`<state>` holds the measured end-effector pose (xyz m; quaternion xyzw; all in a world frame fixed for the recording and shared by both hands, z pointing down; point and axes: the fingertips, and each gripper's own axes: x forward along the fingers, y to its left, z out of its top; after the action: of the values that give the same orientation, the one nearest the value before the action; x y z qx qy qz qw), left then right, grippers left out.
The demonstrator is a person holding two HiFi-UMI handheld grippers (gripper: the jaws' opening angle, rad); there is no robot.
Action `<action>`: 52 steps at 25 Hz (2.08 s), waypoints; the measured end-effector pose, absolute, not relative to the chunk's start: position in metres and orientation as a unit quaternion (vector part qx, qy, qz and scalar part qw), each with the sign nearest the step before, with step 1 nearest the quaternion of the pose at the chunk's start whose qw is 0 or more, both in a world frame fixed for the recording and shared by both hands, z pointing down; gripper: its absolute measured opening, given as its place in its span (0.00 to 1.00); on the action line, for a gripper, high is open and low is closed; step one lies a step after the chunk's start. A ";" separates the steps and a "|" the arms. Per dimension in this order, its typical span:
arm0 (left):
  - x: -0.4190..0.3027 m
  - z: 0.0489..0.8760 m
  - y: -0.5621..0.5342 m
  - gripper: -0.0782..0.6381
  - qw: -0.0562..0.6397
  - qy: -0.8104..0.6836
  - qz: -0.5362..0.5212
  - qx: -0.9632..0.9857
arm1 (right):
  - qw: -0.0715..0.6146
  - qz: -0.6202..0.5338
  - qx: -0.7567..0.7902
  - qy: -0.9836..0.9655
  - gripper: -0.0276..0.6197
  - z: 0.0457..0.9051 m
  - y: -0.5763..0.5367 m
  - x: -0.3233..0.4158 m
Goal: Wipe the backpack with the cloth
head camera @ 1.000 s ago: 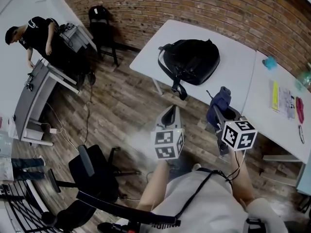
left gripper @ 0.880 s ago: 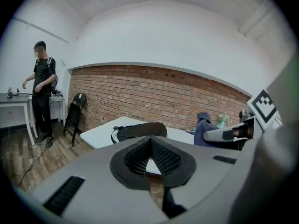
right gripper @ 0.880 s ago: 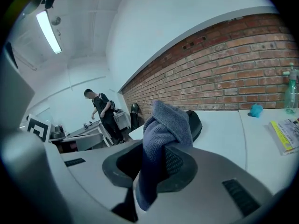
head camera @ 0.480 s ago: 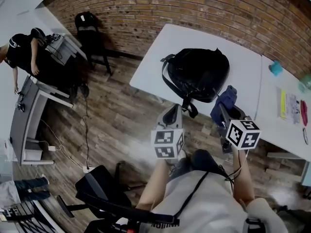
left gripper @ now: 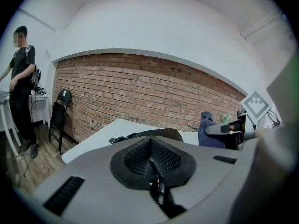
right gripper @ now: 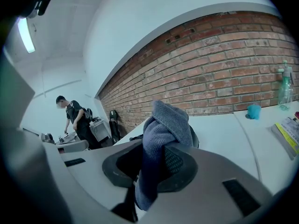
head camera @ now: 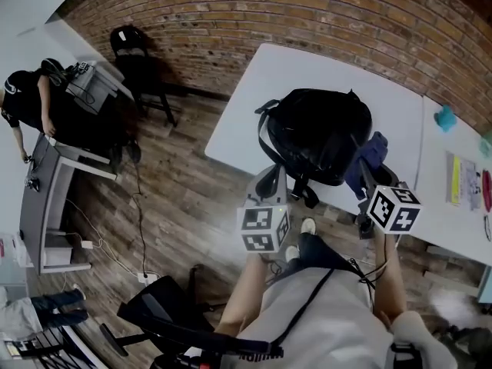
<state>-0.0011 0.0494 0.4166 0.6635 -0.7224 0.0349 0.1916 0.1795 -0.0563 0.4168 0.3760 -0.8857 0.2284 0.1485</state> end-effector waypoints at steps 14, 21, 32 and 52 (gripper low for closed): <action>0.014 0.413 -0.056 0.11 0.187 -0.659 0.060 0.726 | 0.125 0.258 0.439 -0.851 0.15 0.417 -0.113 0.208; 0.022 0.416 -0.103 0.11 0.180 -0.587 0.079 0.785 | 0.105 0.286 0.522 -0.797 0.15 0.429 -0.127 0.234; 0.007 0.428 -0.139 0.11 0.175 -0.455 0.129 0.864 | 0.094 0.322 0.587 -0.737 0.15 0.460 -0.158 0.233; 0.010 0.440 -0.143 0.11 0.206 -0.448 0.127 0.861 | 0.107 0.430 0.554 -0.705 0.15 0.545 -0.266 0.235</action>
<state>0.0100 -0.1427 0.4395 0.8605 -0.4481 0.1275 0.2060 0.2349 -0.2658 0.5448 0.5537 -0.7047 0.4305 0.1070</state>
